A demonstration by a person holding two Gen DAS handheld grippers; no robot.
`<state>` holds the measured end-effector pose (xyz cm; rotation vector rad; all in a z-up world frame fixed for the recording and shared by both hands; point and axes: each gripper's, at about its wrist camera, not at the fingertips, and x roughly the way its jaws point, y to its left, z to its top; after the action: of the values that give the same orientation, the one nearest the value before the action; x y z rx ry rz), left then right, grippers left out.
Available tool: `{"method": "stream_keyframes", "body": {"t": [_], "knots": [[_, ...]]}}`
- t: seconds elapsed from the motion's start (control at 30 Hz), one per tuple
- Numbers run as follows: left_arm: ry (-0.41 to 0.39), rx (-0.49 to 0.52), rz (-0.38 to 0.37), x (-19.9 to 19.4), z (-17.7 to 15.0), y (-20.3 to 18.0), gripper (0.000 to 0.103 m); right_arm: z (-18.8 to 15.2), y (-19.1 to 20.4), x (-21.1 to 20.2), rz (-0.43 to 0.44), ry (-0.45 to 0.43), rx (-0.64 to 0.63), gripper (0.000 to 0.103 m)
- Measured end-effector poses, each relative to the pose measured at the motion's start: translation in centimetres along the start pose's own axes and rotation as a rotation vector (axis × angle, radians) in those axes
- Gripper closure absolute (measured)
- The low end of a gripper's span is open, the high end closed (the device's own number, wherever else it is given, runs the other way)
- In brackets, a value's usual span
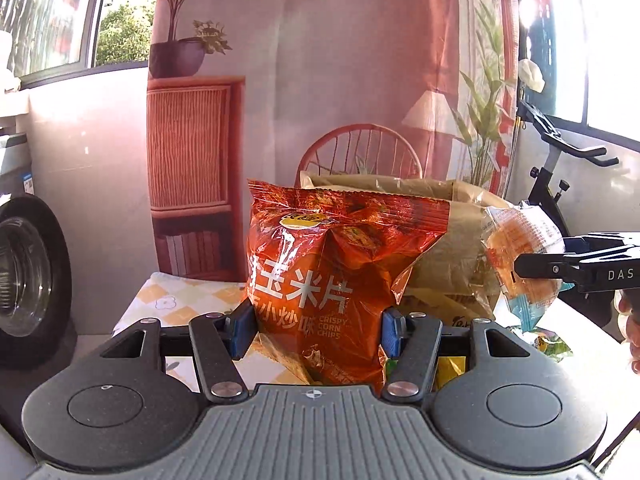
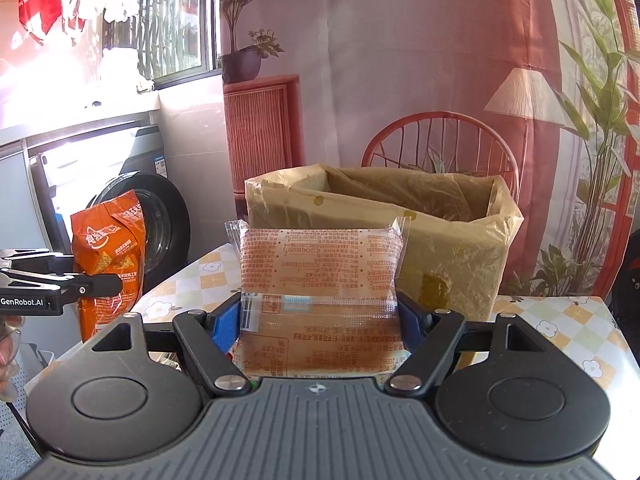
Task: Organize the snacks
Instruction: 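Lift the cake pack with the right tool while the left tool grasps and lifts the orange chip bag, then open the right tool over the box dropping the cake pack while the left tool drops the orange bag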
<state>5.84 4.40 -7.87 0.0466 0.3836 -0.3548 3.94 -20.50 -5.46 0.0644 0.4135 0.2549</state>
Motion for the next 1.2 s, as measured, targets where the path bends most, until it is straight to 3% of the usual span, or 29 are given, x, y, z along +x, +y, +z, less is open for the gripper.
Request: {"method": "stream_keyframes", "body": {"t": [0.27, 0.6, 0.9, 1.0, 1.2], "knots": [[-0.084, 0.046, -0.073, 4.0, 7.8, -3.0, 0.040, 6.7, -4.0, 2.6, -0.083, -0.097, -0.085, 0.025], [-0.063, 0.077, -0.121, 14.3, 14.0, -5.4, 0.040, 10.3, -8.7, 9.5, -0.133, -0.095, -0.076, 0.025], [0.109, 0.037, -0.171, 24.9, 15.0, -5.6, 0.038, 10.0, -12.4, 14.9, -0.061, 0.050, 0.013, 0.024], [0.134, 0.045, -0.162, 26.4, 15.0, -6.0, 0.036, 9.9, -13.3, 15.4, -0.026, 0.079, 0.035, 0.020], [0.104, 0.068, -0.147, 24.4, 15.1, -6.3, 0.029, 9.7, -13.4, 12.2, -0.042, 0.003, 0.047, 0.020]]}}
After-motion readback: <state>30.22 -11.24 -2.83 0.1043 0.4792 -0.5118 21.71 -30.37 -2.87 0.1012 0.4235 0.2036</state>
